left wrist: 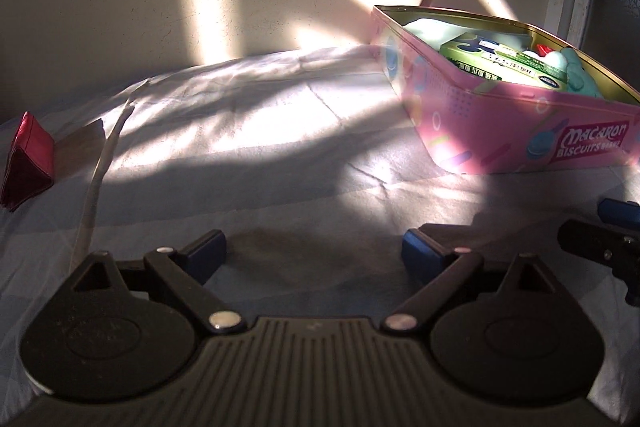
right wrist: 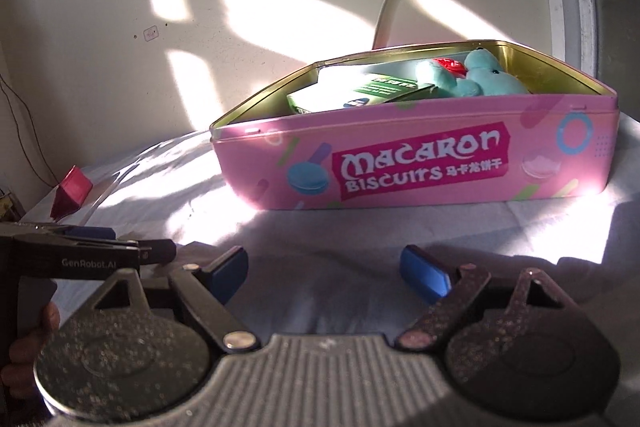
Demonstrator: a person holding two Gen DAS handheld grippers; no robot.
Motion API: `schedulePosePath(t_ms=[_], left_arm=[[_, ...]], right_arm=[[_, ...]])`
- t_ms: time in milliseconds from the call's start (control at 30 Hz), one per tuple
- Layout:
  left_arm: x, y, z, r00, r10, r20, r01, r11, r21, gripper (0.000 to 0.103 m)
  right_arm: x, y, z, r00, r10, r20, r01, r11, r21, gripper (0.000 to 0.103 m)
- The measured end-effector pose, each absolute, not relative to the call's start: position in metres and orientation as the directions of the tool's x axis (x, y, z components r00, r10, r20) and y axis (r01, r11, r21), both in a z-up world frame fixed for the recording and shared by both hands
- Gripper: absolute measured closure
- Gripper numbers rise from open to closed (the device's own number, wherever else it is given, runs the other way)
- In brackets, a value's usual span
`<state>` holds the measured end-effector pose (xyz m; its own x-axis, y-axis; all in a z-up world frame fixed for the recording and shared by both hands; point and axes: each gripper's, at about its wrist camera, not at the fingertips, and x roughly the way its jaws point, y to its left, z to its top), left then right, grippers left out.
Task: Organize objects
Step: 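Withdraw both grippers from the tin and move toward the magenta pouch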
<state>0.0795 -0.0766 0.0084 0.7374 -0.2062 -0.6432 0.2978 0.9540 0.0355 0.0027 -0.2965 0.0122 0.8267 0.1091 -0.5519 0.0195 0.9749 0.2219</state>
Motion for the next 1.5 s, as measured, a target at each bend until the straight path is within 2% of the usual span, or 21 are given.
schedulePosePath(t_ms=[800, 1067, 1333, 1500], left_arm=[[0.098, 0.012, 0.008, 0.774, -0.07, -0.629, 0.116, 0.993, 0.033, 0.005], [0.107, 0.054, 0.011, 0.779, -0.036, -0.626, 0.033, 0.999, -0.017, 0.005], [0.11, 0.095, 0.015, 0.797, -0.015, -0.603, -0.072, 0.99, -0.119, 0.005], [0.099, 0.133, 0.026, 0.84, 0.115, -0.531, -0.262, 0.942, -0.209, 0.005]], right_arm=[[0.042, -0.199, 0.014, 0.759, 0.248, -0.602, -0.239, 0.966, 0.097, 0.017], [0.054, -0.165, 0.017, 0.734, 0.287, -0.616, -0.32, 0.945, 0.06, 0.017], [0.067, -0.124, 0.02, 0.711, 0.315, -0.629, -0.41, 0.912, -0.006, 0.017], [0.091, -0.089, 0.026, 0.703, 0.347, -0.621, -0.486, 0.871, -0.063, 0.017]])
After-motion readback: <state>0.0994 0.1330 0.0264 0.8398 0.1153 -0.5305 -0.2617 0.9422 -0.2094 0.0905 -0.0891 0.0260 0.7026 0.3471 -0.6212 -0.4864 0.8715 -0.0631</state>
